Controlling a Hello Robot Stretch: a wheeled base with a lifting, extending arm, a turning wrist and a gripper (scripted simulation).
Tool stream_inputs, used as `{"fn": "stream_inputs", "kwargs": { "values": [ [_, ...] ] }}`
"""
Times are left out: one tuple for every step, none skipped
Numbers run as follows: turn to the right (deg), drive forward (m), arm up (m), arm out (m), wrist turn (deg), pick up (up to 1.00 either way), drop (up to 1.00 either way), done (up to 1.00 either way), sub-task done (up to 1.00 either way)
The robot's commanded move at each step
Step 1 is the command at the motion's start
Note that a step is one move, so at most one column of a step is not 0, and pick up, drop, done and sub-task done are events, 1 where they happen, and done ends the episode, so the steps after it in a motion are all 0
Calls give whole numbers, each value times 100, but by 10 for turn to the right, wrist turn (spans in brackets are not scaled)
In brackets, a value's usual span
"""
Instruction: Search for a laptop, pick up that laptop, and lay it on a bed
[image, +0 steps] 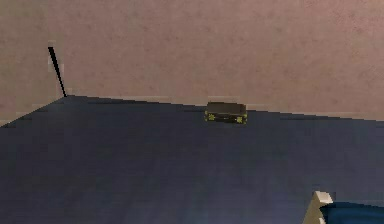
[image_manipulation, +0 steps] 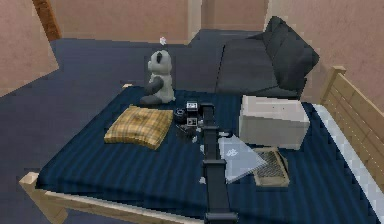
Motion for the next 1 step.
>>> {"fn": "stream_inputs", "kwargs": {
  "values": [
    [0, 0, 0, 0, 0, 0, 0, 100, 0]
  ]
}}
